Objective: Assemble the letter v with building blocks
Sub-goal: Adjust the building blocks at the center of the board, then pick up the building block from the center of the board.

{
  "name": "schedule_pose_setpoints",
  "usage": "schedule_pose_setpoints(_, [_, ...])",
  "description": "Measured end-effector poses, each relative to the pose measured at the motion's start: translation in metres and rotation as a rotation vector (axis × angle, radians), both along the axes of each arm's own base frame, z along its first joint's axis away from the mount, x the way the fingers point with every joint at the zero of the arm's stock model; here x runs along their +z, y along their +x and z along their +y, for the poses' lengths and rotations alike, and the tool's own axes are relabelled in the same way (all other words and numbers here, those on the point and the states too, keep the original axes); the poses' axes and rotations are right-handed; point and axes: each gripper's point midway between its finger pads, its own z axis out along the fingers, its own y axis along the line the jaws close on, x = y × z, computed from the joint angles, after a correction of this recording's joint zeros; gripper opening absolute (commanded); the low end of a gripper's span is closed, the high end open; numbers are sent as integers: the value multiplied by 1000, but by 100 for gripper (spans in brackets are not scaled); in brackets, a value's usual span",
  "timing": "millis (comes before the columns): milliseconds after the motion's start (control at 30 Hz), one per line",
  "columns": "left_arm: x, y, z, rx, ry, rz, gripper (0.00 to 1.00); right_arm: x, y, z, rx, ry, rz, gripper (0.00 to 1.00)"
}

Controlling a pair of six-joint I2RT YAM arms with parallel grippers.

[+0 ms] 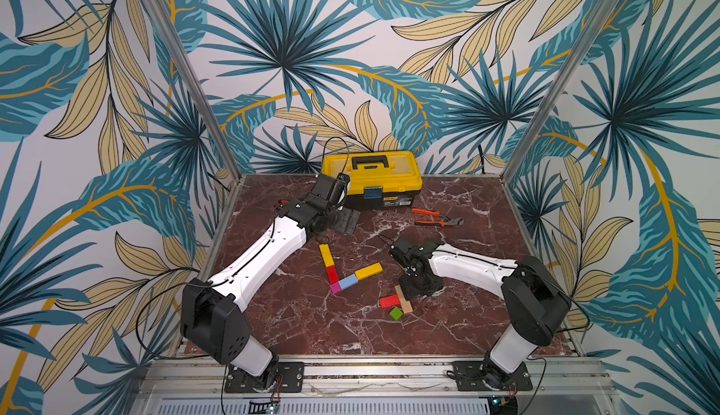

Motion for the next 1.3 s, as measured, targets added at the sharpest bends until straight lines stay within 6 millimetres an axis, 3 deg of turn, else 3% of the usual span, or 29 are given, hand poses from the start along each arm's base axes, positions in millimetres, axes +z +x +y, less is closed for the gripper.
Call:
schedule_pose_setpoints(200, [0, 0, 0, 0, 0, 0, 99, 22, -18, 31, 105, 97, -22, 74])
schedule_pose_setpoints(367, [1, 0, 0, 1, -1, -3, 99, 14, -44, 62, 220, 138, 27, 74])
schedule_pose_setpoints(567, [6, -3, 3, 5, -2, -16, 99, 0, -56, 82, 274, 171, 72, 73])
schedule_pose_setpoints(833, [9, -4, 5, 8, -3, -23, 100, -12, -58, 94, 294, 193, 96, 73])
schedule_pose_setpoints(1300, [9, -5, 5, 11, -1, -26, 99, -21, -60, 93, 301, 187, 110, 73])
